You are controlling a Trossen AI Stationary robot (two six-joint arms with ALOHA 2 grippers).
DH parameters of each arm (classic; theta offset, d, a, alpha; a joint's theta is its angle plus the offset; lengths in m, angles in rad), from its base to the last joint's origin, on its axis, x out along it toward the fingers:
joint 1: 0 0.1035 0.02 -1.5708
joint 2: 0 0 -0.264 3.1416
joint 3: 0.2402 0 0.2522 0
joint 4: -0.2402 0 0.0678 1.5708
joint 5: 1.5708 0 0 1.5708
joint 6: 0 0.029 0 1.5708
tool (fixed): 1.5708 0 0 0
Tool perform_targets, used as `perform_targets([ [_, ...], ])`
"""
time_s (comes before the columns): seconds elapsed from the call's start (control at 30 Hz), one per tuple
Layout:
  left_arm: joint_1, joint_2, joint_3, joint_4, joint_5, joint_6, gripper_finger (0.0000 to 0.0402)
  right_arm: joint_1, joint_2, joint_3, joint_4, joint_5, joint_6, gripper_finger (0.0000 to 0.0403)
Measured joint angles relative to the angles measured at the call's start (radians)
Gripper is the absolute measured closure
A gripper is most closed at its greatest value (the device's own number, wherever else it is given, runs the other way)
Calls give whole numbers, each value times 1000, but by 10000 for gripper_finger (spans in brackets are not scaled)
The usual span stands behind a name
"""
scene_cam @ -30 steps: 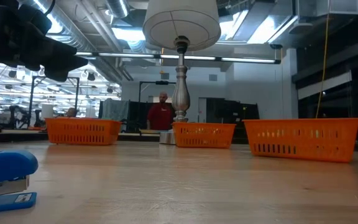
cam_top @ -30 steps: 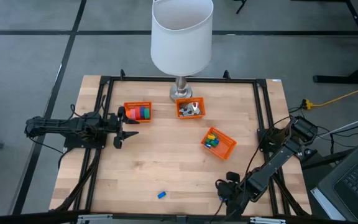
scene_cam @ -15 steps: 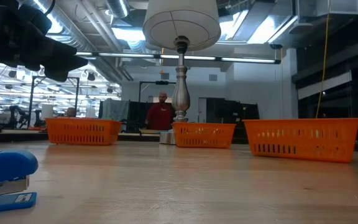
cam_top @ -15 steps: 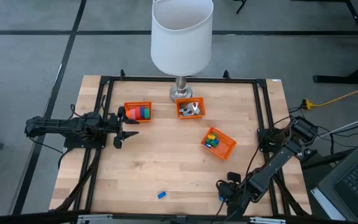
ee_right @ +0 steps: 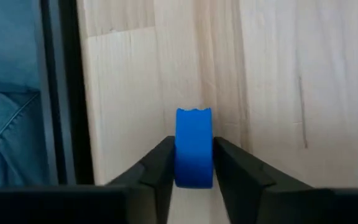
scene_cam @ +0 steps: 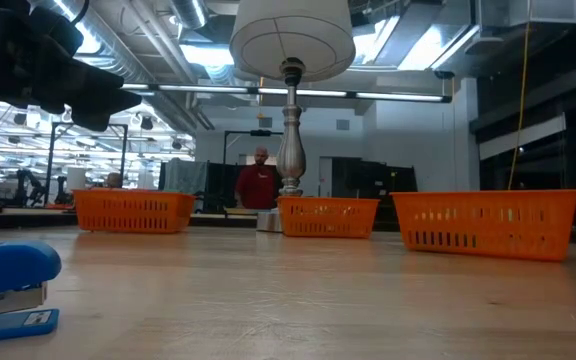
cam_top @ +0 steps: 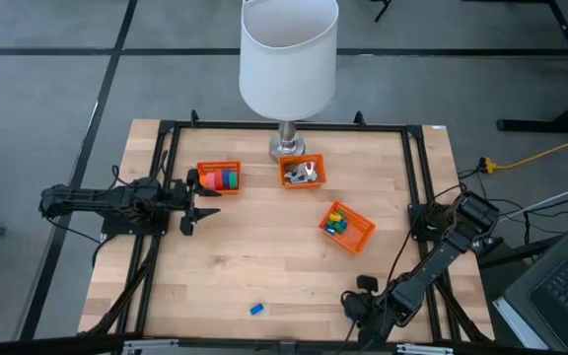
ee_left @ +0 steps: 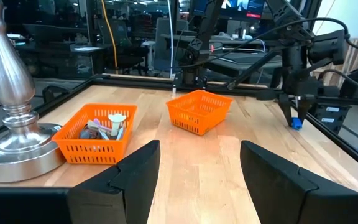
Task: Pick and place Stapler, Stapler remover, tape
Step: Put the blue stapler into the bottom orange bin
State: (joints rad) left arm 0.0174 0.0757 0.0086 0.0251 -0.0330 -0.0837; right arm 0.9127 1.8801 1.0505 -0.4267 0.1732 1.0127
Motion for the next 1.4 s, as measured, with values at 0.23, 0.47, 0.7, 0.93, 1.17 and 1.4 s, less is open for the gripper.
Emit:
perform_targets([
  [0.23, 0, 0, 0, 1, 0, 0, 183, -26, 7, 41, -24, 7, 24, 331],
  [0.47, 0, 0, 0, 1, 0, 0, 183, -106, 8, 79, -25, 126, -31, 331],
  [0.7, 0, 0, 0, 1, 0, 0, 183, -221, 5, 92, -73, 235, -82, 319],
  [0.93, 0, 0, 0, 1, 0, 0, 183, -319, -40, 92, -67, 103, -180, 328],
  [1.17, 0, 0, 0, 1, 0, 0, 183, -343, -215, 94, -177, 261, -252, 322],
  [1.4, 0, 0, 0, 1, 0, 0, 183, -347, -329, 94, -413, 448, -3, 324],
])
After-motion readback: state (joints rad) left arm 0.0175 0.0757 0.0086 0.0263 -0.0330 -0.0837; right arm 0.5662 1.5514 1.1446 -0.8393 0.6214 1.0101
